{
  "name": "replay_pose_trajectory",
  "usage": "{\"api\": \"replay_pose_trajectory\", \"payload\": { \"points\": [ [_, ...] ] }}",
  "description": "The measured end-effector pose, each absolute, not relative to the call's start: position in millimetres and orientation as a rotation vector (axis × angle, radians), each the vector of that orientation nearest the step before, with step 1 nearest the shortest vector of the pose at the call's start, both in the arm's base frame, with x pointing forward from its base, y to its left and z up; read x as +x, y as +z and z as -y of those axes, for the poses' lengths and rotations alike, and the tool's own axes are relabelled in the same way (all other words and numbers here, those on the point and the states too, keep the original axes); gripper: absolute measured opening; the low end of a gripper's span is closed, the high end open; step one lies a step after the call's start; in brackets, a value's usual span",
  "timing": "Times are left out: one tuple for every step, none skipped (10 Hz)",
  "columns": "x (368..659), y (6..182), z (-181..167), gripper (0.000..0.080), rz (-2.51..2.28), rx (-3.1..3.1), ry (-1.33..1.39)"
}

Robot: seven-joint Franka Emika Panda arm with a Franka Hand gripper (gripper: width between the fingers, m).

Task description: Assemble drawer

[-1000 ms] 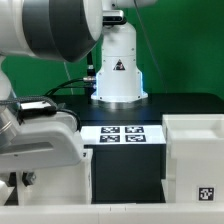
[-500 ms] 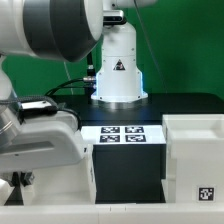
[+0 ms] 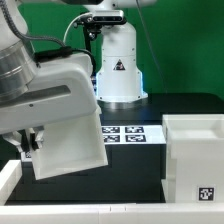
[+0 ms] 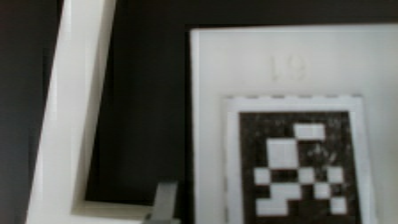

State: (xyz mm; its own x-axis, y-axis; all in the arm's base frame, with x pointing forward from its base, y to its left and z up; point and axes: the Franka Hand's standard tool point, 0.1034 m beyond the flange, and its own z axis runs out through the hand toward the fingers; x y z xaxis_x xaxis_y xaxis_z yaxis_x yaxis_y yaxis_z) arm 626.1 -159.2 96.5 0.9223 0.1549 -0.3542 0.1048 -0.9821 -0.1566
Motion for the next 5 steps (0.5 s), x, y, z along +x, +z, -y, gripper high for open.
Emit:
{"api": "replay_pose_trajectory", "payload": {
  "points": [
    [628,95.7,160,0.0036,0.198,-2.953,0.546],
    [628,95.8,160,0.0036,0.204,-2.954,0.541],
    [643,96.3,162,0.0036,0.286,-2.996,0.371],
    [644,100.4,159,0.0036,0.328,-3.029,0.161],
    [631,100.1,156,0.0036,0.319,-3.029,0.067]
  ]
}}
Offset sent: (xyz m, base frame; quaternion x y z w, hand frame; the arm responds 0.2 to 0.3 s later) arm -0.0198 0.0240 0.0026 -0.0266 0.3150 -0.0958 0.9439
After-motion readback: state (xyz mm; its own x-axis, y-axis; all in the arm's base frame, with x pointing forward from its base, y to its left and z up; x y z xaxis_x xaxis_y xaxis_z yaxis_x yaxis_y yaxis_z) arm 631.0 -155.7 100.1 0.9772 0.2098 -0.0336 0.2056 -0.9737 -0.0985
